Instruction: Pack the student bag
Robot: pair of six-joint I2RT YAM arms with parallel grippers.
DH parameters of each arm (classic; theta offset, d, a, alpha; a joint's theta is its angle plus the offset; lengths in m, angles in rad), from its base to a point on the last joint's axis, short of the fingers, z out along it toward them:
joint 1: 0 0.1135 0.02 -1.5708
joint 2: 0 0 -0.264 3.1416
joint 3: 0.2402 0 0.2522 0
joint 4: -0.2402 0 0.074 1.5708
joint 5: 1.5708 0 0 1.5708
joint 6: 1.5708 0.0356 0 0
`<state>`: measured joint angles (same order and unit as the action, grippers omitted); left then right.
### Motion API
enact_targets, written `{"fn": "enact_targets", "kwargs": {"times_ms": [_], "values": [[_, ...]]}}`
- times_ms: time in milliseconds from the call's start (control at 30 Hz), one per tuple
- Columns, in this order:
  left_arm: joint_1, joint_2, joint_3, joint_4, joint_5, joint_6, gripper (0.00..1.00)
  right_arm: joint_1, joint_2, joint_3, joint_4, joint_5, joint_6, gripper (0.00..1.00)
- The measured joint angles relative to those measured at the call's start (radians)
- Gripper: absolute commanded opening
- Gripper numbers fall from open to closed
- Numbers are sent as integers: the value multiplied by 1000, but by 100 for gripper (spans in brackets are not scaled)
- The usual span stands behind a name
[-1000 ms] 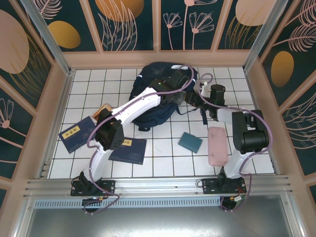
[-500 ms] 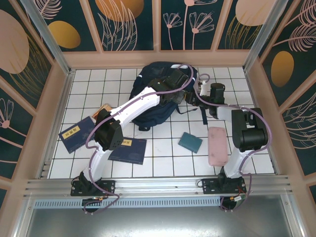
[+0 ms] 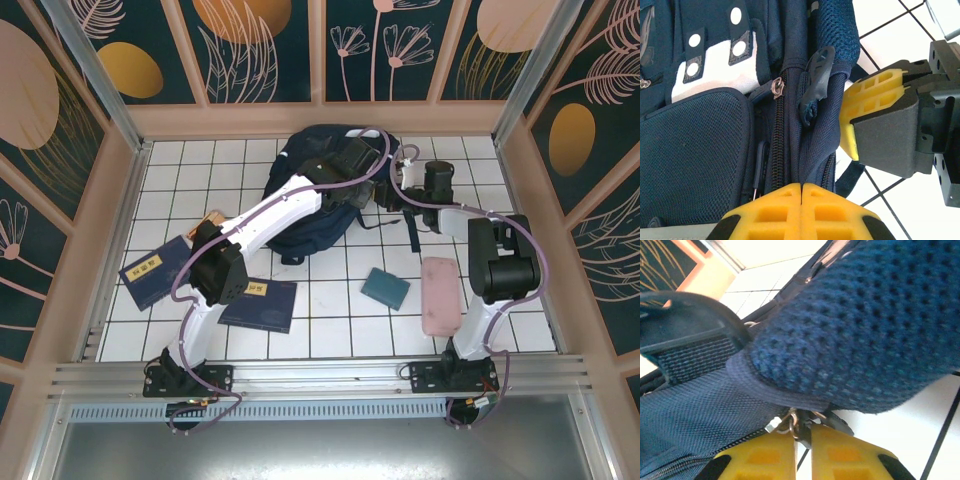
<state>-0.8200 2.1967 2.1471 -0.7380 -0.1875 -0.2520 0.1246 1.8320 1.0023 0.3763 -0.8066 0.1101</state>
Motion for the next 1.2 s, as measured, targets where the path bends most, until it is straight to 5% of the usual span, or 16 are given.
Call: {"fn": "enact_targets", "kwargs": {"times_ms": [100,467,733,933,1200], "values": [[1,0,0,0,-1,0,0,0,0,4,-4,-11,-13,0],[1,0,0,0,-20,-8,0,14,-93,-82,-18,30,-23,0],[1,0,-2,3,-7,-55,0,181,-291,-369,204,97,128,0],[7,0,-2,58,-2,-86,0,238,-336,-424,215,129,213,40],[10,0,-31,84,21,-90,0,182,-362,-428,188,202,254,42]]}}
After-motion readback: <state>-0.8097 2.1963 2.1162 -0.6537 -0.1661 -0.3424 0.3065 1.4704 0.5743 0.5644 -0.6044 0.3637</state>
